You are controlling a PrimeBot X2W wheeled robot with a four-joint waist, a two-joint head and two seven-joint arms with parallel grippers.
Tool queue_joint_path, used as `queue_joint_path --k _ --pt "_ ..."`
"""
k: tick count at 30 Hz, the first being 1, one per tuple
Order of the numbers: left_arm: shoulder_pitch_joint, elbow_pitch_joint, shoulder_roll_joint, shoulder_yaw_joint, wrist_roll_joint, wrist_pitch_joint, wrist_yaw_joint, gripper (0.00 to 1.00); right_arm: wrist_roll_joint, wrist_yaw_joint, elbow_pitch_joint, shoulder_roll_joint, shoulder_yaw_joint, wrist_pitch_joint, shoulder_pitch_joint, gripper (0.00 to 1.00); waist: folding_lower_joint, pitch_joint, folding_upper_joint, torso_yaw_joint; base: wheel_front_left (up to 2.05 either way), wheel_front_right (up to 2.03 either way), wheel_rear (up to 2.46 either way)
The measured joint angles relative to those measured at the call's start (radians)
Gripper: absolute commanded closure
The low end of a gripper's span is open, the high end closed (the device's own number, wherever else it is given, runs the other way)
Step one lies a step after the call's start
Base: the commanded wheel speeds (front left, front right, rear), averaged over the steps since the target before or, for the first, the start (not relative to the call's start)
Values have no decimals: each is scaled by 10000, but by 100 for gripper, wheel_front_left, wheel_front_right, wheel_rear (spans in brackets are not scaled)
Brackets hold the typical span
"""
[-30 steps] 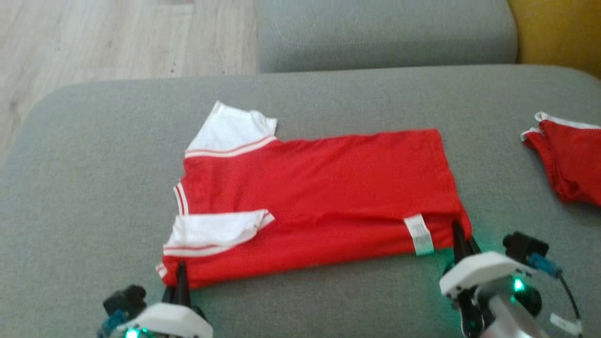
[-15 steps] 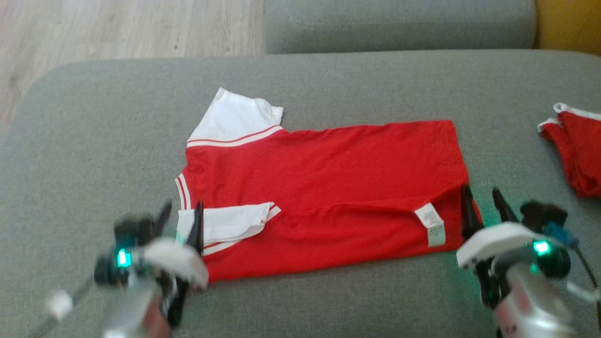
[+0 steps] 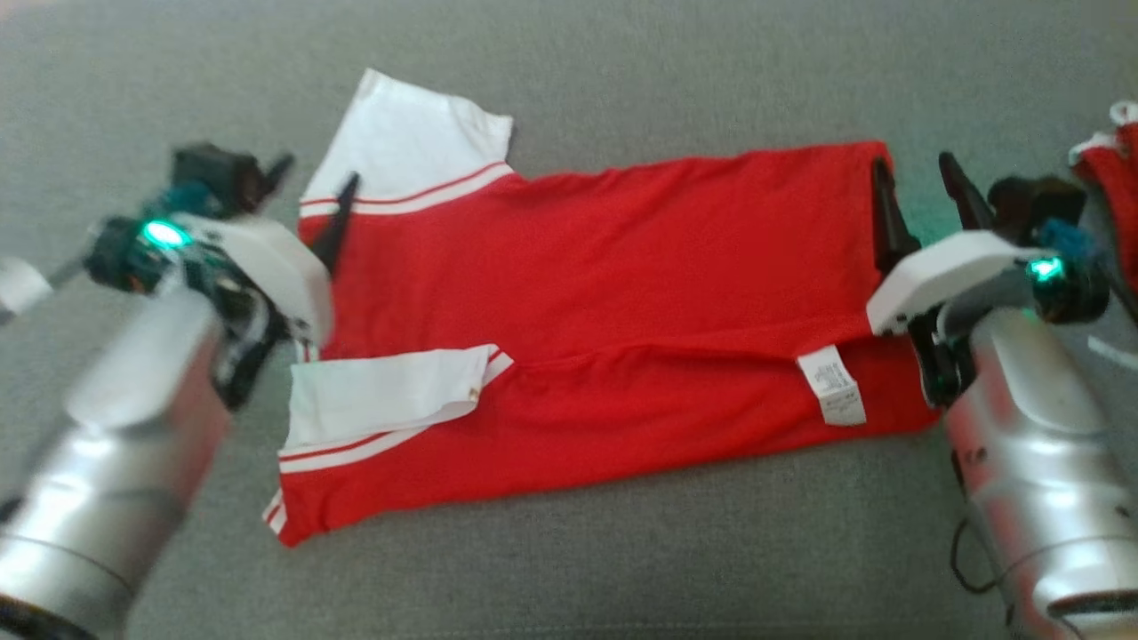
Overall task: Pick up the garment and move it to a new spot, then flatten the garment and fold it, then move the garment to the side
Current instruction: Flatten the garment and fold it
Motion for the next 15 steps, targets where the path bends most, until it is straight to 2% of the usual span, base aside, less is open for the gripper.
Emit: queue_joint_path --k 5,10,15 --pt "-1290 -65 746 -798 -828 35 0 0 -2 0 46 81 301 -75 -609 0 1 734 0 -308 0 0 0" --pt "-2356 -27 1179 -1467 -1507 31 0 0 148 0 40 263 754 -224 -948 0 -1 1322 0 -787 0 0 0" --pt "-2754 474 1490 -1944 -1873 21 0 0 493 0 -40 370 1254 -359 -981 0 -1 1795 0 -1313 0 0 0"
